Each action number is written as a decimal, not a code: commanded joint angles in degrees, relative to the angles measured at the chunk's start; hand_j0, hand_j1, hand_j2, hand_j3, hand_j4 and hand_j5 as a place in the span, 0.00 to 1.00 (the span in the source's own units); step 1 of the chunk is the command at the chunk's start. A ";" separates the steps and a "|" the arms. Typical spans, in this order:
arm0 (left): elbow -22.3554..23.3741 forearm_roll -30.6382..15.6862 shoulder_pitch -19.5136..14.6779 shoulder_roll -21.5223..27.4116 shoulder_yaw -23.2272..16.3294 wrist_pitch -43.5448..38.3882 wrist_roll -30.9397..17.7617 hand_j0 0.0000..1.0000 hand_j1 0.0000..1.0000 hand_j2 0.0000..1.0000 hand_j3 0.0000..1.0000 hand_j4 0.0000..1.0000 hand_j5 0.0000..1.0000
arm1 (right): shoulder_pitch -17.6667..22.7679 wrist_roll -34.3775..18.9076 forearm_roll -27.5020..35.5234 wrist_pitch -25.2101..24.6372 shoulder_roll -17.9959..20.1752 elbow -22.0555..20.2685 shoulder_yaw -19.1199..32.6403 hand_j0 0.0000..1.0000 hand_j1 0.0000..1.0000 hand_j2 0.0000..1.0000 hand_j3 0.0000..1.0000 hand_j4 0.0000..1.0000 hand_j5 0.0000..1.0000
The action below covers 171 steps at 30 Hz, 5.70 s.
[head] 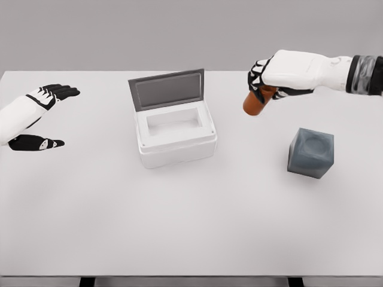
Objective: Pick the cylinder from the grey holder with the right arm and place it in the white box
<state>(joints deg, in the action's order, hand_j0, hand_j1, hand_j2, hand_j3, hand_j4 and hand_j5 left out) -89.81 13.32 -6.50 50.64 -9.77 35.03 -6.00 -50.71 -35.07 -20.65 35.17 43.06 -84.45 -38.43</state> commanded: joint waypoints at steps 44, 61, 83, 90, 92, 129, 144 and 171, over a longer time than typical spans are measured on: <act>0.07 -0.40 0.00 0.07 0.02 -0.03 0.02 1.00 1.00 1.00 1.00 1.00 1.00 | -5.89 0.07 -4.57 -0.17 -16.78 8.60 -6.39 0.26 0.26 0.26 0.26 0.26 0.26; 0.07 -0.40 0.00 0.07 0.02 -0.03 0.02 1.00 1.00 1.00 1.00 1.00 1.00 | -5.89 0.07 -7.82 -0.17 -16.08 2.63 -6.22 1.00 1.00 1.00 1.00 1.00 1.00; -0.54 -38.36 -8.52 4.91 -8.07 -0.03 -21.67 1.00 1.00 1.00 1.00 1.00 1.00 | 22.32 0.07 1.32 -0.17 -1.93 -4.58 32.61 1.00 1.00 1.00 1.00 1.00 1.00; 6.84 -38.80 -20.12 -13.02 -9.74 -30.01 -28.01 1.00 1.00 1.00 1.00 1.00 1.00 | 26.45 0.07 5.45 -0.17 -2.72 -8.18 40.54 1.00 1.00 1.00 1.00 1.00 1.00; 9.83 -38.63 -21.71 -15.05 -10.09 -33.62 -28.10 1.00 1.00 1.00 1.00 1.00 1.00 | 29.88 0.07 5.45 -0.17 -2.81 -8.45 40.98 1.00 1.00 1.00 1.00 1.00 1.00; 22.93 -25.44 -29.88 -24.01 -12.99 -31.96 -27.93 1.00 1.00 1.00 1.00 1.00 1.00 | 33.40 0.07 5.27 -0.17 -7.82 -8.10 41.77 1.00 1.00 1.00 1.00 1.00 1.00; 20.55 -26.41 -29.18 -23.31 -15.45 -24.49 -28.10 1.00 1.00 1.00 1.00 1.00 1.00 | 33.40 0.07 5.19 -0.17 -7.82 -7.66 41.86 1.00 1.00 1.00 1.00 1.00 1.00; 17.04 -27.03 -28.04 -22.78 -16.07 -23.17 -28.10 1.00 1.00 1.00 1.00 1.00 1.00 | 33.31 0.07 5.01 -0.17 -7.82 -7.39 41.86 1.00 1.00 1.00 1.00 1.00 1.00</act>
<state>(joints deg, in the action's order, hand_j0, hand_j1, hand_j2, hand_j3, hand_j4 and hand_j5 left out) -72.53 -13.51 -34.54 27.81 -25.86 11.88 -34.09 -17.40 -35.03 -16.01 35.17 35.21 -91.82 3.42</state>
